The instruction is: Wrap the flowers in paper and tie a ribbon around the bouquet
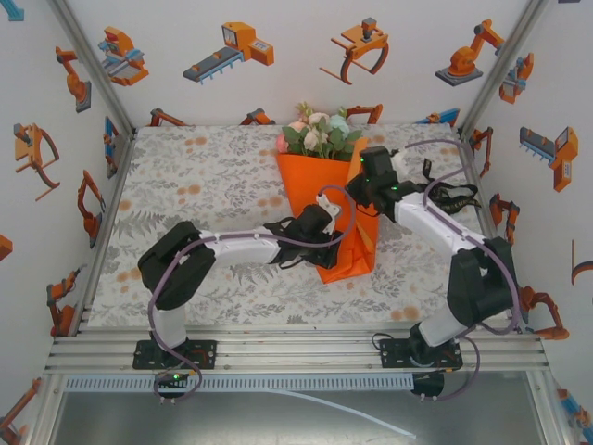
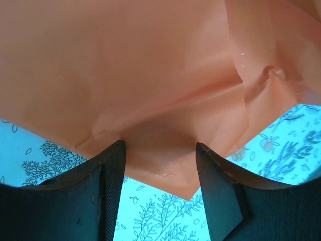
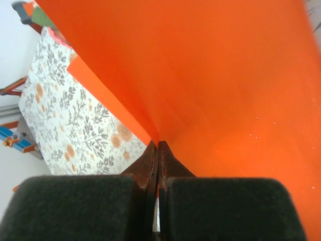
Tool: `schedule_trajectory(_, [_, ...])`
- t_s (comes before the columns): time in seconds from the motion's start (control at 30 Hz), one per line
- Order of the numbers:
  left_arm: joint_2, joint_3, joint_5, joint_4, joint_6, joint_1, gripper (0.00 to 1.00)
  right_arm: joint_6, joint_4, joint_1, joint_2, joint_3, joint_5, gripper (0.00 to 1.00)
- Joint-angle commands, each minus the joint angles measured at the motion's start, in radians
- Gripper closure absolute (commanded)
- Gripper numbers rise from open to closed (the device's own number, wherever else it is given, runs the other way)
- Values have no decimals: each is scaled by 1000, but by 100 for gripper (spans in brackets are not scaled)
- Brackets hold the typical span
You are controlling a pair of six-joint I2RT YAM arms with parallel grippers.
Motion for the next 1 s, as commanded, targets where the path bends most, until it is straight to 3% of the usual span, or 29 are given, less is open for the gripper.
schedule_trajectory(0.0, [-1, -16, -55, 60, -19, 1, 44, 71, 26, 46, 63, 53, 54, 100])
schedule_trajectory(0.2, [-40, -73, -108, 114, -38, 0, 44, 97, 1, 133, 195, 140, 125, 100])
schedule_trajectory(0.7, [-337, -292, -92, 230, -64, 10, 43, -24, 4, 139, 366, 180, 35, 100])
schedule_trajectory(0.9, [-291, -301, 125, 325, -227, 82, 40, -30, 38, 138, 378, 172, 6, 99])
schedule_trajectory(0.97, [-237, -272, 157, 342, -232, 81, 39, -54, 54, 130, 381, 181, -32, 83])
